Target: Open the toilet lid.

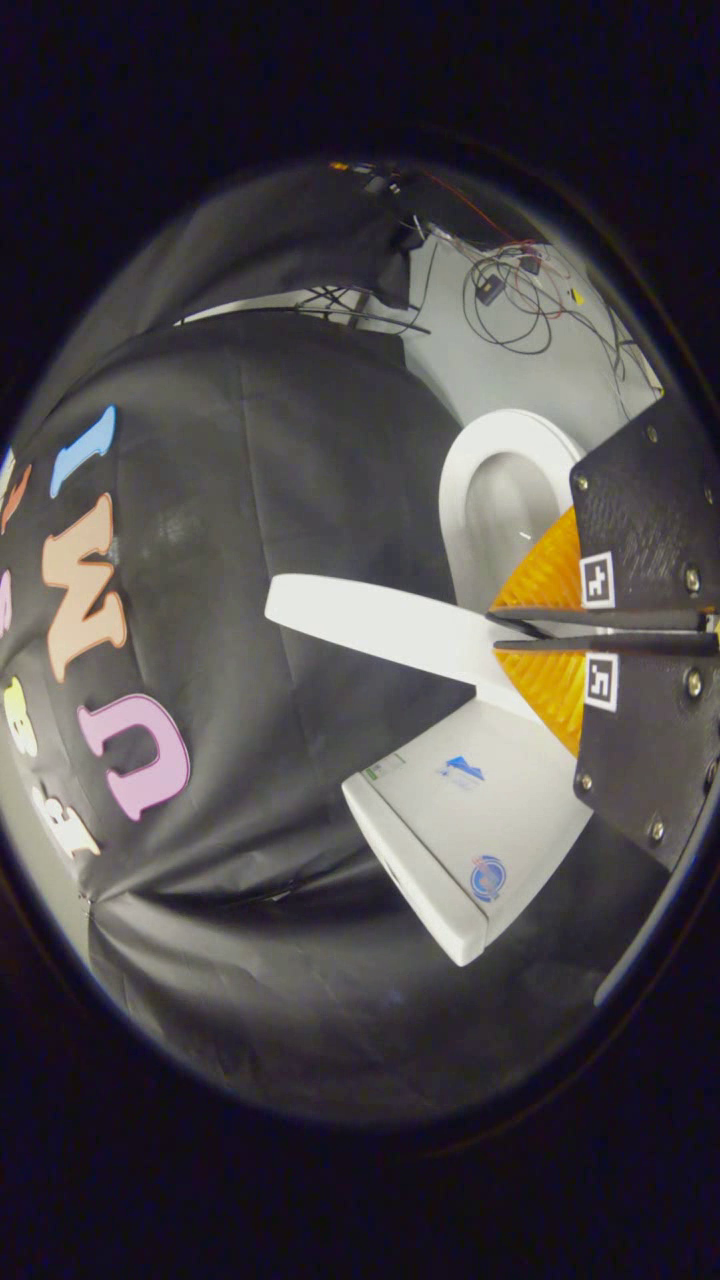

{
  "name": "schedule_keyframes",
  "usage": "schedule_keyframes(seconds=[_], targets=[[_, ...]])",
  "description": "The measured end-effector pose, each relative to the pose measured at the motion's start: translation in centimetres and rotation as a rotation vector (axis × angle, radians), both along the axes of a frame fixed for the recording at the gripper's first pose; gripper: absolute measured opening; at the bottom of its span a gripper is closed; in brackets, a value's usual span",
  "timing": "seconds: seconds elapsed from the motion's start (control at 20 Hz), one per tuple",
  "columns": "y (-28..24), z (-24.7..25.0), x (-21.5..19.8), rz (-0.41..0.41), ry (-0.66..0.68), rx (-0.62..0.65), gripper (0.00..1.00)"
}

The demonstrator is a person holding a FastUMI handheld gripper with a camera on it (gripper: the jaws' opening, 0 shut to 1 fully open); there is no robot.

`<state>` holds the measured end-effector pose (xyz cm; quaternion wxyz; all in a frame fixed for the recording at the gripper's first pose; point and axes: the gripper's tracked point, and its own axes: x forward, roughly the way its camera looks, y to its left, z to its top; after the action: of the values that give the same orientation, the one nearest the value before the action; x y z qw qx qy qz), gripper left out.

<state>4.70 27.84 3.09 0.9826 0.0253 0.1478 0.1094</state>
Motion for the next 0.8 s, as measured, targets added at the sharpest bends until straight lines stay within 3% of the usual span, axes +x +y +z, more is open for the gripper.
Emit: schedule_keyframes(seconds=[0.8], targets=[[6.0,1.4,-1.2,0.103,-0.06,-0.017,0.02]])
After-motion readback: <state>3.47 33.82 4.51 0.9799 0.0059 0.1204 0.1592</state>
